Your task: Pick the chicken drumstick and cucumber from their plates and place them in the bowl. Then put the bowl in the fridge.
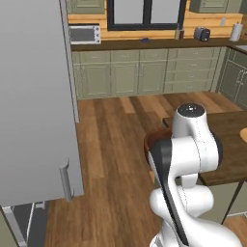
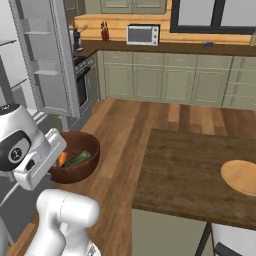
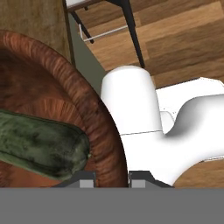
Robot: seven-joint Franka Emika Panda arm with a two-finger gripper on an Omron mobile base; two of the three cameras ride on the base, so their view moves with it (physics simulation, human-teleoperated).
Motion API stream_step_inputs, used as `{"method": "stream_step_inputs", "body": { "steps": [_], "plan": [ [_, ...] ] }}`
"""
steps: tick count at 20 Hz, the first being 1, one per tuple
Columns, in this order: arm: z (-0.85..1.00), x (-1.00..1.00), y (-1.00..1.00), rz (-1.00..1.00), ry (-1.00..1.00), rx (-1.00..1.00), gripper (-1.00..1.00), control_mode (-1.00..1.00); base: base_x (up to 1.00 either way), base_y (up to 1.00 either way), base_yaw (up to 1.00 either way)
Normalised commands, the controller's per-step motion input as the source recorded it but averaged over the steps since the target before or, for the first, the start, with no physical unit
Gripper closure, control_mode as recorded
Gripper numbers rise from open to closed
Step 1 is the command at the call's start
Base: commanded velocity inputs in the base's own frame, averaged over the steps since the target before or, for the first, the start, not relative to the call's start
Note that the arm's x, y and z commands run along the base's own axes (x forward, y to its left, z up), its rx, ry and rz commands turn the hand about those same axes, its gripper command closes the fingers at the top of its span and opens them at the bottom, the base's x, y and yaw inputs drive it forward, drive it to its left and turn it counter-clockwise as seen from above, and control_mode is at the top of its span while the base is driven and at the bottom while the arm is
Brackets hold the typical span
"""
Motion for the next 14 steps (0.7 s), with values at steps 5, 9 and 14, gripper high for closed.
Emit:
{"method": "stream_step_inputs", "body": {
  "steps": [5, 9, 14],
  "plan": [
    [0.00, 0.00, 0.00, 0.00, 0.00, 0.00, 1.00, 1.00, 0.85, 0.90, 0.00],
    [0.00, 0.00, 0.00, 0.00, 0.00, 0.00, 1.00, 1.00, 0.75, 0.93, 0.00],
    [0.00, 0.00, 0.00, 0.00, 0.00, 0.00, 1.00, 1.00, 0.22, 0.93, 0.19]
  ]
}}
